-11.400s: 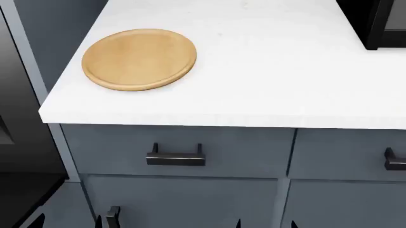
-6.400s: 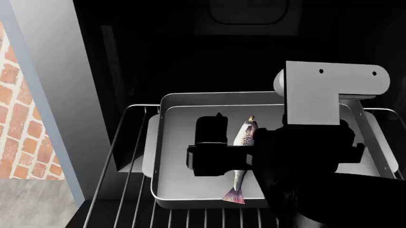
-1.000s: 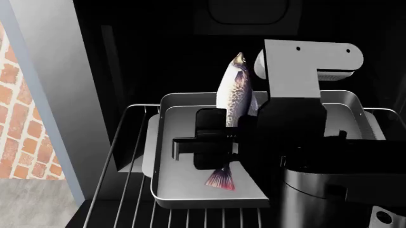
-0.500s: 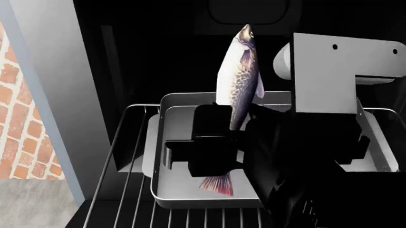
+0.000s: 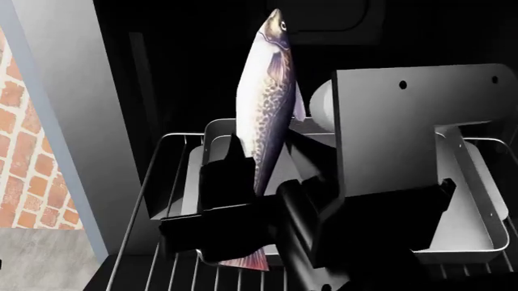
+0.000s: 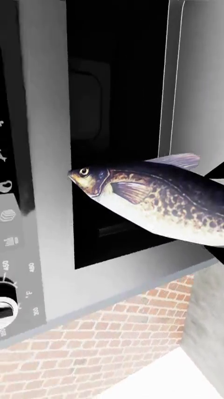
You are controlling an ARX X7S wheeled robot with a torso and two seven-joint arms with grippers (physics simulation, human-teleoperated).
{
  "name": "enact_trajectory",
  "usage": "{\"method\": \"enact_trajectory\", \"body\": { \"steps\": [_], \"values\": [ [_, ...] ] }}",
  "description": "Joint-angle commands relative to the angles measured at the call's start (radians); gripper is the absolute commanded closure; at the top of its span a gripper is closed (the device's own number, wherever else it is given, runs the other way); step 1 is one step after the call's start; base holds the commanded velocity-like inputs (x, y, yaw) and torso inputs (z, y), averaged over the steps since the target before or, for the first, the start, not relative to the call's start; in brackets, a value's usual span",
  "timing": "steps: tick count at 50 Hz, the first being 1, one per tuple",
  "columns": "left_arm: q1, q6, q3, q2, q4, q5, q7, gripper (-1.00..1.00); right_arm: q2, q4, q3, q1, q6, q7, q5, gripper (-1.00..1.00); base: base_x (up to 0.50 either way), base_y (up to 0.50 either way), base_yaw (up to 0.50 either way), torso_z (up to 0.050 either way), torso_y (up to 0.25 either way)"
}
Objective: Pick the fish from the oven and place it on the plate on the counter.
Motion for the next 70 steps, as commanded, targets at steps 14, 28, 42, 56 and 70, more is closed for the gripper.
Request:
{"method": "enact_trajectory", "body": {
  "steps": [14,28,42,56,70],
  "values": [
    [0.060,-0.031,-0.038,0.027,-0.001,0.016,0.002,-1.00,-0.023,-0.101,-0.019,0.099,0.022,0.054,-0.045,1.00,0.00,0.00,0.00,0.000,0.000],
    [0.115,-0.035,-0.069,0.033,-0.004,0.032,0.009,-1.00,-0.027,-0.085,-0.032,0.087,0.012,0.040,-0.054,1.00,-0.10,-0.39,0.00,0.000,0.000],
    [0.132,-0.039,-0.090,0.036,-0.005,0.028,0.018,-1.00,-0.030,-0.090,-0.041,0.071,0.002,0.032,-0.068,1.00,-0.02,-0.50,0.00,0.000,0.000],
    [0.135,-0.035,-0.087,0.035,-0.004,0.038,0.015,-1.00,-0.035,-0.087,-0.051,0.092,-0.004,0.035,-0.062,1.00,0.00,-0.50,0.00,0.000,0.000],
    [0.155,-0.031,-0.094,0.036,-0.007,0.048,0.018,-1.00,-0.037,-0.084,-0.059,0.087,-0.008,0.022,-0.076,1.00,0.00,-0.50,0.00,0.000,0.000]
  ]
}}
